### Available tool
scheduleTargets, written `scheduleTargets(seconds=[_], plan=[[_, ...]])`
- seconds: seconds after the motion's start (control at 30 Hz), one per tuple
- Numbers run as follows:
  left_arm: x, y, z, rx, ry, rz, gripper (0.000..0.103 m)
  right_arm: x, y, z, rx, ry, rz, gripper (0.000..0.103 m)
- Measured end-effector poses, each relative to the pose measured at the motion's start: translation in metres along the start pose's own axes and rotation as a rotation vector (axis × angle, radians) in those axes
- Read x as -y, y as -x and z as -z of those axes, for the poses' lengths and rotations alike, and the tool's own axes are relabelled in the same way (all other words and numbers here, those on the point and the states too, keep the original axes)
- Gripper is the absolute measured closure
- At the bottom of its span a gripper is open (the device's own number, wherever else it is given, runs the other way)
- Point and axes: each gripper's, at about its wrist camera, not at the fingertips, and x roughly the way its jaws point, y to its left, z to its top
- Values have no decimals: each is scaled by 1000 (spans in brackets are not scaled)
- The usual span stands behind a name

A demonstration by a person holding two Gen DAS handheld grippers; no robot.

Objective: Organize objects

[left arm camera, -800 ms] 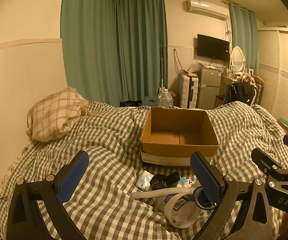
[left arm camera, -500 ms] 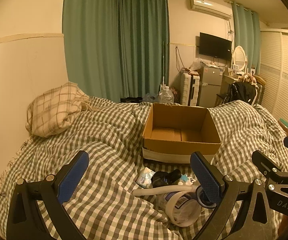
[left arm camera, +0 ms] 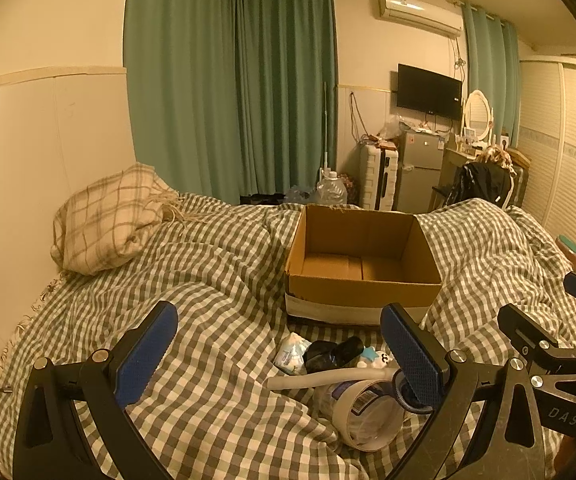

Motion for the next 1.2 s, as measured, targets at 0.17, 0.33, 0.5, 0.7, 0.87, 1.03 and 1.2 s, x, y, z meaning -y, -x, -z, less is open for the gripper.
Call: scheduleTargets(seconds=[0.17, 0.33, 0.5, 0.7, 0.87, 1.03, 1.2], plan=[[-2, -1, 2, -10, 1, -2, 0, -2, -3, 1, -11, 7, -2, 0], [2, -6, 2, -19, -7, -6, 0, -2, -5, 2, -18, 7, -8, 0], [4, -8, 4, -27, -16, -5, 0, -2, -7, 3, -26, 11, -12, 0], [2, -12, 4, -37, -17, -7, 0, -7, -9, 4, -32, 25, -19, 0], [2, -15, 6, -45, -19, -6, 0, -8, -11, 5, -44, 28, -27, 0], [2, -14, 7, -48, -20, -6, 0, -9, -11, 5, -46, 33, -30, 0], [2, -15, 9, -58, -29, -5, 0, -9, -9, 5, -35, 33, -30, 0]])
